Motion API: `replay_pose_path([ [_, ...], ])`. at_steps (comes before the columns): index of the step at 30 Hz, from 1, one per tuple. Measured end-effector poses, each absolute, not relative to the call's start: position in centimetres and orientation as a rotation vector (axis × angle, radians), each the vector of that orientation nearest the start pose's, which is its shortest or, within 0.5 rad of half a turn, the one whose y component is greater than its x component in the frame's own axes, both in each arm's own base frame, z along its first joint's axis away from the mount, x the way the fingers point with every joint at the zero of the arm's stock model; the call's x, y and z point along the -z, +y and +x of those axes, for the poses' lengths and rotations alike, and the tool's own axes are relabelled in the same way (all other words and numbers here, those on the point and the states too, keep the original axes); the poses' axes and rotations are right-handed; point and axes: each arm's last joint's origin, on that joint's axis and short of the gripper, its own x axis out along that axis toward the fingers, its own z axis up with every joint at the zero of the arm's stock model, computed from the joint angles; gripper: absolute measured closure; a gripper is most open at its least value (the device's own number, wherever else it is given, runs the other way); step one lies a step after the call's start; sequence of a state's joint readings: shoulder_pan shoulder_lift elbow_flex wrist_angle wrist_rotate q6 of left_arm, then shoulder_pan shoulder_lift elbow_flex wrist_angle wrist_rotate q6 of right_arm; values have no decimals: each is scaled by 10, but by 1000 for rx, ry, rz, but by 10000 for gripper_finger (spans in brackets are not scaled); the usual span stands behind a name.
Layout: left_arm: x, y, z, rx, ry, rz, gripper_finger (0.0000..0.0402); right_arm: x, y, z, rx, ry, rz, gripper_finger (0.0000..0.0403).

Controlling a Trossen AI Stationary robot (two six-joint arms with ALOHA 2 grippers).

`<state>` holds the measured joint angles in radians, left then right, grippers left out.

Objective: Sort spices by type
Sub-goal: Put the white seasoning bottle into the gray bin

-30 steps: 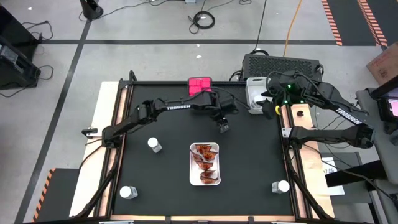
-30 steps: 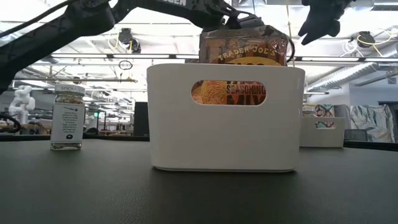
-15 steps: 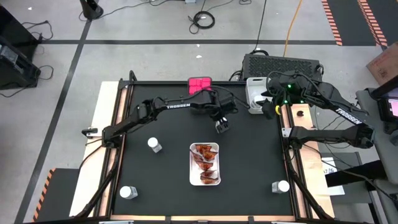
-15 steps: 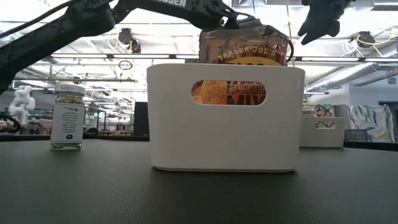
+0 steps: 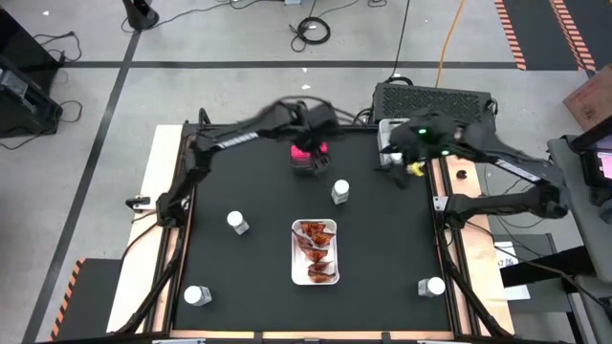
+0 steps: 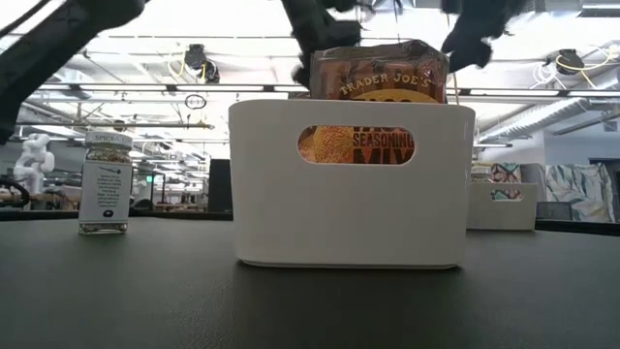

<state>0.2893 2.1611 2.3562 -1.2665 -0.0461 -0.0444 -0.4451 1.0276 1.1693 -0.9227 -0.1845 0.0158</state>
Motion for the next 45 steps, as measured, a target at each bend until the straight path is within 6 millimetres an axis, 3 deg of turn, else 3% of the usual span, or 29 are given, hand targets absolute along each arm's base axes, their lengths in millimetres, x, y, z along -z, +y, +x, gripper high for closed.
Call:
replay_pose_path([
  [5, -389, 136, 378, -446, 1015, -106, 80, -329, -76, 207, 124, 793, 113, 71],
  [10, -403, 137, 333, -519, 960, -113, 80, -304, -68, 232, 2, 774, -2, 54],
  [16, -376, 128, 303, -544, 780, -128, 80, -282, -65, 253, -59, 746, -119, 53],
  [26, -332, 121, 260, -575, 601, -236, 80, -238, -74, 284, -85, 872, -87, 53],
  [30, -321, 122, 253, -573, 585, -292, 80, -221, -77, 293, -87, 914, -78, 53],
  [35, -320, 122, 253, -563, 576, -299, 80, -207, -82, 298, -37, 972, -87, 59],
  [45, -322, 122, 254, -555, 566, -280, 80, -205, -84, 298, -14, 984, -40, 134],
])
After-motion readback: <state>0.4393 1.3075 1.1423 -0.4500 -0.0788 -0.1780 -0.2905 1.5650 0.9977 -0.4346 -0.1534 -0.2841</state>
